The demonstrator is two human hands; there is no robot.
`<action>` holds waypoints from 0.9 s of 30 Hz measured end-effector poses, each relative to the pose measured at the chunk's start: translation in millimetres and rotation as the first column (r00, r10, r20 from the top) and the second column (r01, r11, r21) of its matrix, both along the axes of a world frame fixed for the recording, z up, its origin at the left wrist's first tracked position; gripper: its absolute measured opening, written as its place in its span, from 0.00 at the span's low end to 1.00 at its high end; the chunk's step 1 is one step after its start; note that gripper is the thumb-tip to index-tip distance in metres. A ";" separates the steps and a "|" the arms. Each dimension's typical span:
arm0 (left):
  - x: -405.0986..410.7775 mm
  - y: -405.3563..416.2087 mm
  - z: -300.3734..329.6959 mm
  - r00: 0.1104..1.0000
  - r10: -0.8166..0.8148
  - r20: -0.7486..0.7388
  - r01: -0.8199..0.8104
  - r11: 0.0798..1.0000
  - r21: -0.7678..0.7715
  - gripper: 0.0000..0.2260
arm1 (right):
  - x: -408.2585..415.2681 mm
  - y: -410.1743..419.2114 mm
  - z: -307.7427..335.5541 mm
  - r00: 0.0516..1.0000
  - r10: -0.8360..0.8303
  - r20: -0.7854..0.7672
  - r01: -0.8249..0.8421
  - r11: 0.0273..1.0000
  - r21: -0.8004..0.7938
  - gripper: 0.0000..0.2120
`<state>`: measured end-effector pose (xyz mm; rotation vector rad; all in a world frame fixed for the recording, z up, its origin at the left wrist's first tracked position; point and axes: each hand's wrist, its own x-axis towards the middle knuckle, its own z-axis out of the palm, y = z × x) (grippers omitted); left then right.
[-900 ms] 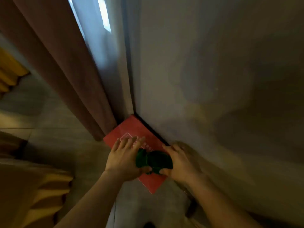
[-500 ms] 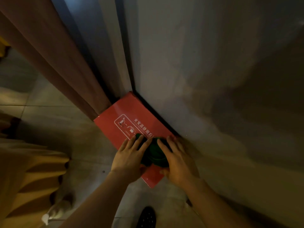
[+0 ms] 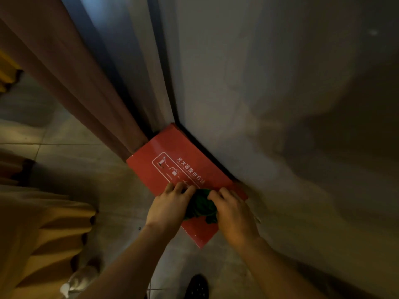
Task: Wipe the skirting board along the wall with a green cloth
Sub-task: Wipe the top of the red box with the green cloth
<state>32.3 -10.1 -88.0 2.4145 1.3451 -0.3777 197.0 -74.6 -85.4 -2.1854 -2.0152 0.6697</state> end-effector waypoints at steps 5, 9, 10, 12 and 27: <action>-10.0 -4.5 53.0 1.000 -0.008 0.016 0.007 0.999 0.052 0.25 | -4.8 -4.8 52.0 1.000 -0.010 0.001 0.010 0.998 0.056 0.19; -14.7 -7.6 110.1 0.999 0.010 0.042 -0.014 0.995 0.101 0.23 | -10.4 -8.1 109.2 1.000 -0.001 0.001 0.001 0.994 0.107 0.19; -15.3 -7.8 123.6 0.999 0.008 0.047 -0.014 0.994 0.112 0.23 | -11.8 -9.4 122.6 1.000 -0.006 0.005 0.005 0.993 0.122 0.19; -17.0 -7.9 144.2 0.998 0.004 0.068 -0.013 0.990 0.141 0.23 | -14.7 -10.2 144.2 1.000 -0.008 0.019 0.005 0.987 0.160 0.18; -80.8 -55.3 336.8 0.953 -0.124 0.275 0.016 0.931 0.364 0.22 | -87.6 -76.5 347.1 0.981 -0.160 0.113 0.102 0.908 0.407 0.20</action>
